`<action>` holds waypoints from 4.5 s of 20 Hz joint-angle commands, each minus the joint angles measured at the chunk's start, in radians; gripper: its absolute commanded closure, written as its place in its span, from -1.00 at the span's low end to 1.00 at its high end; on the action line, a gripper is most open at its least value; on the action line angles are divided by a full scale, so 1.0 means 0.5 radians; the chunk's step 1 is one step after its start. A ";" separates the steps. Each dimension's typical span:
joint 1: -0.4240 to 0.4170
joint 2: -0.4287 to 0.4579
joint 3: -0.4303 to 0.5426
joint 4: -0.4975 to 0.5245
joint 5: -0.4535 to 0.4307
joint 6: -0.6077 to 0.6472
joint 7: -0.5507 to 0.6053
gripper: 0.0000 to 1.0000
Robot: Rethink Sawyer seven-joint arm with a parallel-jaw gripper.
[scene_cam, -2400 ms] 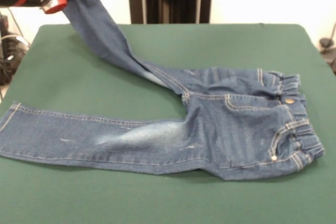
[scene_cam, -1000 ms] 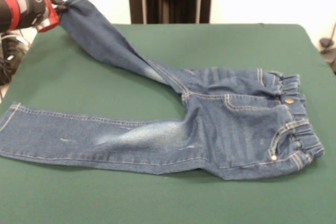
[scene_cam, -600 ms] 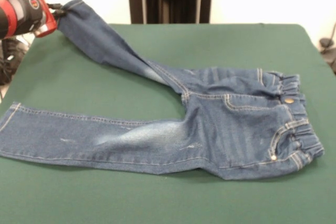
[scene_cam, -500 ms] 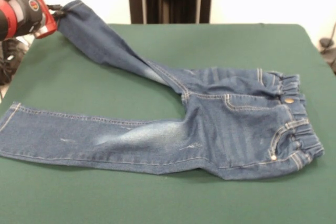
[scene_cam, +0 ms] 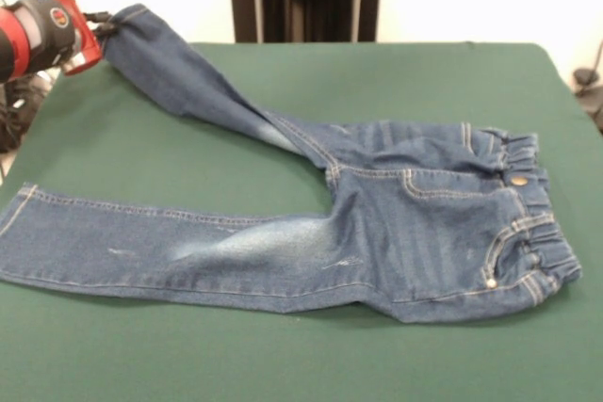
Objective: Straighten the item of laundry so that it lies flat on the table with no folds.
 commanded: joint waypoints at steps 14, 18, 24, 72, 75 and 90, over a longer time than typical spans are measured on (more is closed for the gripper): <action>0.091 0.174 0.131 -0.372 -0.095 0.145 -0.226 1.00; 0.105 0.183 0.137 -0.360 -0.075 0.052 -0.231 1.00; 0.133 0.226 0.148 -0.360 -0.045 -0.090 -0.139 1.00; 0.193 0.347 0.371 -0.362 -0.147 -0.725 -0.638 1.00; 0.205 0.318 0.382 -0.341 -0.159 -0.690 -0.667 1.00; 0.195 0.248 0.547 -0.305 -0.171 -0.772 -0.825 1.00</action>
